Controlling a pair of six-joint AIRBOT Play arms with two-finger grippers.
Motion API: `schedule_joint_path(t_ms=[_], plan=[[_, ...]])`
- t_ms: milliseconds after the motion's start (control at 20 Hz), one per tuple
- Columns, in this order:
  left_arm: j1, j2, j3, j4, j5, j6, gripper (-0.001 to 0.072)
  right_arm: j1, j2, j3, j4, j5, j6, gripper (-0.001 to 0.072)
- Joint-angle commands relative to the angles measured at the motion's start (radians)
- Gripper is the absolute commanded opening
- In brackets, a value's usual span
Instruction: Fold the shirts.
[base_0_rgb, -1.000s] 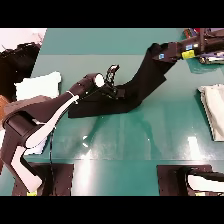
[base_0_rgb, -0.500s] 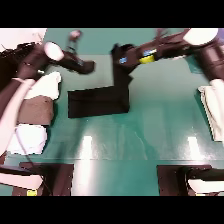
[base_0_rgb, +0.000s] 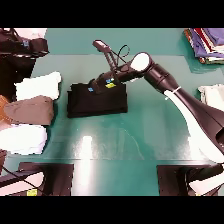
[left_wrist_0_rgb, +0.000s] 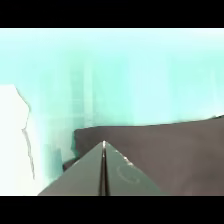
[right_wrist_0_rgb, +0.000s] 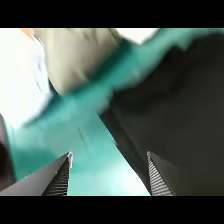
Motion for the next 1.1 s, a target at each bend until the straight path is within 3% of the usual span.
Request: schedule_joint_path(t_ms=[0, 200, 350, 500, 750, 1050], plan=[[0.019, 0.018, 0.0, 0.008, -0.049, 0.002, 0.0024, -0.098, 0.068, -0.082, -0.181, 0.11, 0.101, 0.0553], [0.016, 0.018, 0.0, 0.003, -0.072, 0.002, 0.0024, -0.315, 0.189, -0.378, -0.178, 0.023, 0.216, 0.0556], [0.016, 0.018, -0.011, -0.021, -0.066, 0.002, 0.0024, -0.438, 0.182, -0.531, -0.071, -0.017, 0.219, 0.0636], [0.016, 0.016, -0.027, -0.029, -0.063, 0.002, 0.0024, -0.472, 0.117, -0.588, 0.055, -0.018, 0.169, 0.0636], [0.016, 0.016, -0.029, -0.03, -0.063, 0.003, 0.0024, -0.381, -0.018, -0.522, 0.219, -0.027, 0.125, 0.0635], [0.016, 0.016, -0.029, -0.033, -0.064, 0.013, 0.0024, -0.222, -0.2, -0.284, 0.27, -0.025, 0.129, 0.0622]])
